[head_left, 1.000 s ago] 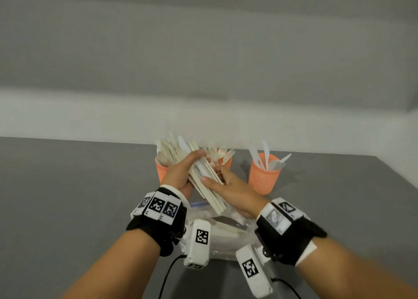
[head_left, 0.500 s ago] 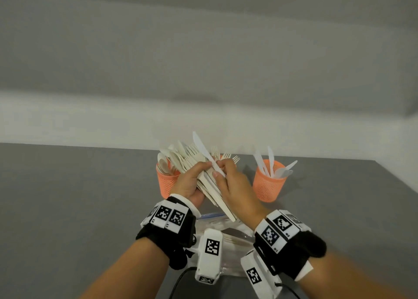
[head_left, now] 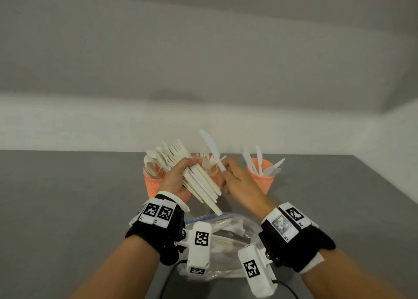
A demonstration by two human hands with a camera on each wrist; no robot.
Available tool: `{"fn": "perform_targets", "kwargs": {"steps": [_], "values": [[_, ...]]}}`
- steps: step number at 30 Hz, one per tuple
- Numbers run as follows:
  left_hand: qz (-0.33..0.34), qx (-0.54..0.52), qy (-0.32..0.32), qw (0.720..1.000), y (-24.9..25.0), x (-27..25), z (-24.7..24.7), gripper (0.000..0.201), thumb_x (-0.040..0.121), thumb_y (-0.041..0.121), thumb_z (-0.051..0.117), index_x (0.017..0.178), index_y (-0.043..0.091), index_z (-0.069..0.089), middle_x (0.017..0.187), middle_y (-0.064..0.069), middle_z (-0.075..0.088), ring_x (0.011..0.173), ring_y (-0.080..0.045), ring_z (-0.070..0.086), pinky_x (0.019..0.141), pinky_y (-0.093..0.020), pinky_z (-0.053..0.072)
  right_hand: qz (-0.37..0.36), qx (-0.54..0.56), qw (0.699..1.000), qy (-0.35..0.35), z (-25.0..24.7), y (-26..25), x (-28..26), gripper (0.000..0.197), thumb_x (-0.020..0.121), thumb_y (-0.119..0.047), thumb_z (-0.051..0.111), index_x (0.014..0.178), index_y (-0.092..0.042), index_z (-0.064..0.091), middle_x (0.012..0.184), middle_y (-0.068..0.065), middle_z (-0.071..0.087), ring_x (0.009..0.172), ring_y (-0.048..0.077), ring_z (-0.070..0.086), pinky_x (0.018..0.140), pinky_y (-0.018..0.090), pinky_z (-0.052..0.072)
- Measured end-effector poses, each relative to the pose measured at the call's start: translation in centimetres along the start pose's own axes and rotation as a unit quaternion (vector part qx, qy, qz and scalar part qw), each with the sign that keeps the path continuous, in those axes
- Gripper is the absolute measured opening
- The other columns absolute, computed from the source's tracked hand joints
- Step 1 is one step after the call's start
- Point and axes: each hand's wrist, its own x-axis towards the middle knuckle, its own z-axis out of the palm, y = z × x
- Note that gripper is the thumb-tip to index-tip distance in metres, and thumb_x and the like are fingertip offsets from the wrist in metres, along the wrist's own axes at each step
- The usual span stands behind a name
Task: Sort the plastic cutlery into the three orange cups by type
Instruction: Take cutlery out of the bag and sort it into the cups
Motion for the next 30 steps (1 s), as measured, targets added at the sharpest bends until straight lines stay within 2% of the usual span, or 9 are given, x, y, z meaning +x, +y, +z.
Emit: {"fn": "perform_targets", "kwargs": {"steps": [3,6,10,13,16,22,26,28,30], "values": [[0.010,-0.016,0.022,1.000,0.4,0.4,-0.3,0.015,0.082,0.001,0.058,0.069,0.010,0.059,0.056,-0.003,0.064,0.053,-0.012,0.065,0.054,-0.025,0.056,0.004,0.088,0.995,0.047,-2.4,0.9,0.3,0.018,0.099,-0.013,0.034,0.092,-0.026,0.045,0.064,-0.004,0.051,0.055,0.000,0.051,0.060,0.013,0.044],[0.010,-0.007,0.039,0.999,0.4,0.8,-0.7,0.013,0.081,0.005,0.062,0.072,0.013,0.058,0.060,-0.002,0.066,0.059,-0.010,0.066,0.059,-0.026,0.056,0.061,0.172,0.980,0.076,-5.8,3.4,1.1,0.015,0.097,-0.006,0.037,0.091,-0.012,0.049,0.074,0.003,0.056,0.065,0.006,0.057,0.067,0.016,0.046],[0.026,-0.003,0.039,0.999,-0.3,1.0,0.5,0.024,0.082,0.005,0.060,0.060,0.012,0.064,0.059,-0.002,0.065,0.055,-0.010,0.065,0.055,-0.026,0.056,0.141,0.150,0.979,0.006,-7.6,7.9,0.3,0.019,0.097,-0.010,0.040,0.095,-0.005,0.058,0.079,0.005,0.059,0.071,0.011,0.057,0.070,0.018,0.049],[0.042,0.005,0.031,0.999,-1.3,0.8,2.1,0.032,0.086,0.005,0.056,0.055,0.011,0.064,0.055,-0.002,0.063,0.049,-0.011,0.064,0.050,-0.025,0.055,0.116,0.141,0.979,0.093,-9.2,10.5,1.3,0.023,0.099,-0.016,0.037,0.098,-0.009,0.058,0.088,0.003,0.063,0.087,0.015,0.059,0.085,0.024,0.044],[0.043,0.009,0.023,0.999,-2.1,0.8,3.6,0.030,0.087,0.007,0.055,0.058,0.011,0.062,0.053,-0.001,0.063,0.047,-0.011,0.063,0.050,-0.024,0.055,0.104,0.224,0.956,0.160,-10.8,11.4,3.9,0.019,0.100,-0.013,0.032,0.099,-0.010,0.051,0.095,0.010,0.062,0.094,0.022,0.057,0.084,0.029,0.046],[0.029,-0.003,0.067,0.997,-3.6,1.2,5.8,0.022,0.087,0.007,0.054,0.065,0.006,0.056,0.051,-0.005,0.060,0.042,-0.015,0.062,0.046,-0.029,0.055,0.101,0.164,0.976,0.101,-10.2,12.5,6.1,0.027,0.095,-0.007,0.043,0.122,-0.005,0.048,0.111,0.007,0.054,0.103,0.017,0.051,0.077,0.013,0.043],[0.024,0.035,0.101,0.994,-4.0,1.7,6.0,0.022,0.086,0.008,0.056,0.064,0.006,0.054,0.053,-0.007,0.061,0.047,-0.020,0.064,0.048,-0.033,0.057,-0.060,0.018,0.985,0.163,-10.0,10.7,5.2,0.051,0.085,0.002,0.054,0.133,-0.009,0.040,0.122,0.003,0.043,0.113,0.009,0.043,0.086,-0.003,0.032],[0.043,0.053,0.115,0.991,-4.5,2.1,5.7,0.010,0.080,0.007,0.063,0.072,0.002,0.059,0.074,-0.013,0.062,0.069,-0.027,0.068,0.061,-0.038,0.059,-0.127,0.007,0.988,0.086,-9.0,8.4,4.1,0.047,0.083,-0.018,0.063,0.128,-0.013,0.048,0.117,-0.001,0.049,0.109,0.005,0.049,0.094,0.004,0.035],[0.044,0.046,0.111,0.992,-5.0,1.9,6.2,0.018,0.078,0.009,0.066,0.092,-0.001,0.062,0.095,-0.021,0.061,0.093,-0.036,0.066,0.070,-0.043,0.058,-0.128,-0.012,0.989,-0.069,-7.4,6.1,3.0,0.060,0.077,-0.038,0.067,0.129,-0.016,0.048,0.115,-0.006,0.053,0.106,0.004,0.052,0.094,0.015,0.042]]}}
